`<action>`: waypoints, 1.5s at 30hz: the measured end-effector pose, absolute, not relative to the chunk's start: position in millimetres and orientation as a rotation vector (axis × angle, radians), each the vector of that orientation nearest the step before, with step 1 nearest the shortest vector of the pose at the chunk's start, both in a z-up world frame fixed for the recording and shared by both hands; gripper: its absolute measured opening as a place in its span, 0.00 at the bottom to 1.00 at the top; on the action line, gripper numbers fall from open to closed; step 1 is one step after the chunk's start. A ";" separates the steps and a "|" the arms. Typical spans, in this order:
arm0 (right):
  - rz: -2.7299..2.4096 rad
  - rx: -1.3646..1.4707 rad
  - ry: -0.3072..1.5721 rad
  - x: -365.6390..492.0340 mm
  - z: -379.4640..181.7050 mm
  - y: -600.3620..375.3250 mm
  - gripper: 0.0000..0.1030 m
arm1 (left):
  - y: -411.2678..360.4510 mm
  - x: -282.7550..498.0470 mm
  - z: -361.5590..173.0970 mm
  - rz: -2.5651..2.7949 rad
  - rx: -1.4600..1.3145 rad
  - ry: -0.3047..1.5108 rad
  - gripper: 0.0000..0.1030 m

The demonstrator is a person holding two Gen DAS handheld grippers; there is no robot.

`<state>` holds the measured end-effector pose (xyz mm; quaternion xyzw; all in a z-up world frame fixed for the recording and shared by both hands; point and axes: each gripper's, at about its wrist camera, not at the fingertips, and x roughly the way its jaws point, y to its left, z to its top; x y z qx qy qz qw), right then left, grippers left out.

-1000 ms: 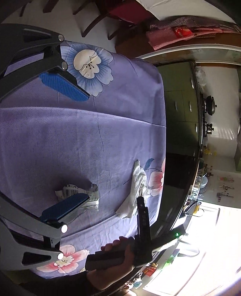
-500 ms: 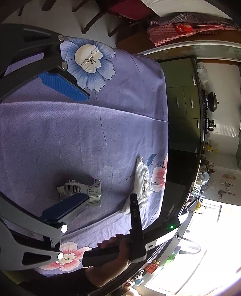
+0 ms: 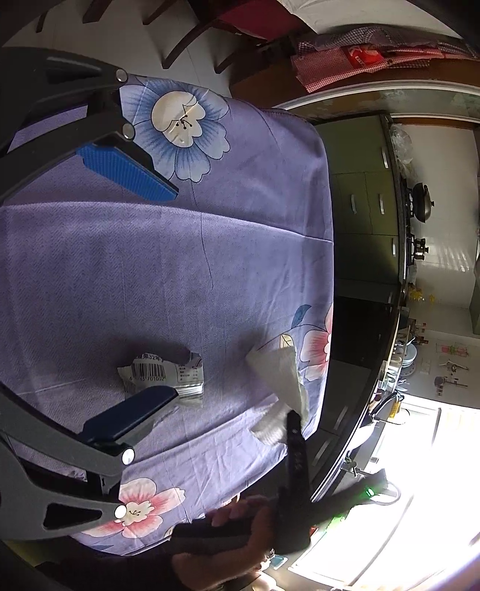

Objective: Collect trash
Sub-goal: 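Carry the white tissue over the bin and open the right tool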

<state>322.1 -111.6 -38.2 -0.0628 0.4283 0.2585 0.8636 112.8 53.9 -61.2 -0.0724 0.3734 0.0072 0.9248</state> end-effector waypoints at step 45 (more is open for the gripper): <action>-0.159 0.063 0.892 227.2 -38.2 -488.2 0.48 | -29.1 110.6 -45.7 -0.081 0.008 0.775 0.92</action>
